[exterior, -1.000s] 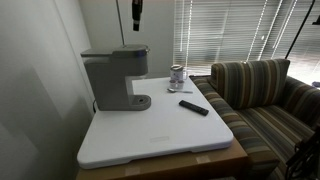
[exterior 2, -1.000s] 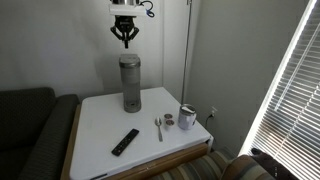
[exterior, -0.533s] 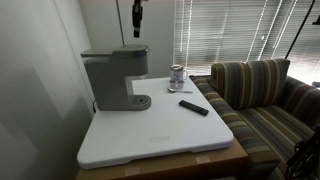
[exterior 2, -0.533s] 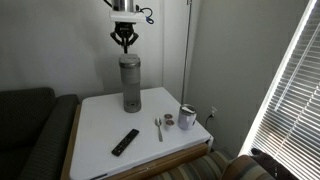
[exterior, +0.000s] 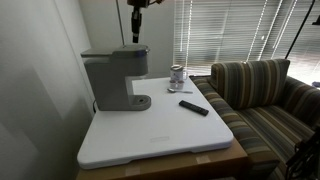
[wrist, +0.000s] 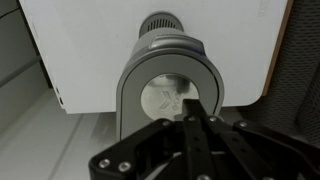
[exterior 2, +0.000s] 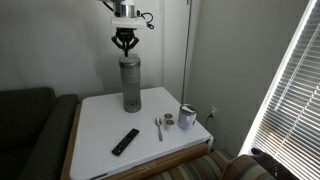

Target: Press the button at the top the machine

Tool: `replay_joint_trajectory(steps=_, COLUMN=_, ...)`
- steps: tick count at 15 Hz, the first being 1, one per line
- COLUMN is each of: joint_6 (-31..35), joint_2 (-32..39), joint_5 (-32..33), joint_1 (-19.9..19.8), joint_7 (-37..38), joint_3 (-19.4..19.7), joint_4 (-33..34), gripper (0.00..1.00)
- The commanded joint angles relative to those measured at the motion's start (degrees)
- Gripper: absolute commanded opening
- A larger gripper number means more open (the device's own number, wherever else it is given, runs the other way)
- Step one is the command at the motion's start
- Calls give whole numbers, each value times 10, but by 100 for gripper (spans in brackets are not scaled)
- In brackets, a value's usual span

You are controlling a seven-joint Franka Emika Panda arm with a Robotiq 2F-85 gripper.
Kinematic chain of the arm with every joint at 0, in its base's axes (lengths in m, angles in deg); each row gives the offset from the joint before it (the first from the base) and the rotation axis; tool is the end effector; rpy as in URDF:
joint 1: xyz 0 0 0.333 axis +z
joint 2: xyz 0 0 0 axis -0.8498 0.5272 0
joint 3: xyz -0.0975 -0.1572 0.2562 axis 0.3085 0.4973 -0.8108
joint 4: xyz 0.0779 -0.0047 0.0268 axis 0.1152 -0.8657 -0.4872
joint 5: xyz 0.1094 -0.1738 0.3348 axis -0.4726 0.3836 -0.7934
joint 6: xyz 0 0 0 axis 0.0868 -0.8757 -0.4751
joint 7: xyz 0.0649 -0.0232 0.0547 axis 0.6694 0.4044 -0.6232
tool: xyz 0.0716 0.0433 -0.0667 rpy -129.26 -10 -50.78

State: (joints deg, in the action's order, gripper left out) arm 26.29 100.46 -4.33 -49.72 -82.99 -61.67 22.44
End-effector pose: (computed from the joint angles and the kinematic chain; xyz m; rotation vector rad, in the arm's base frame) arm 0.7911 0.1493 0.3931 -2.7221 -1.3724 -0.2645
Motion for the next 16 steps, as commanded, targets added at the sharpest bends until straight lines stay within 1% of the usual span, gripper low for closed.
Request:
replay_joint_trajectory(steps=1, joint_6=14, joint_2=5, joint_5=-9, joint_1=-8, joint_7=6, joint_3=-5, joint_4=-7, gripper=0)
replay_joint_trajectory(steps=10, joint_6=18, joint_2=13, joint_5=-5, joint_1=-7, joint_7=27, joint_3=-2, joint_4=-8, gripper=0)
replay_joint_trajectory(steps=16, joint_6=35, joint_2=8, joint_5=2, joint_1=-5, joint_7=46, joint_3=5, joint_4=-7, gripper=0)
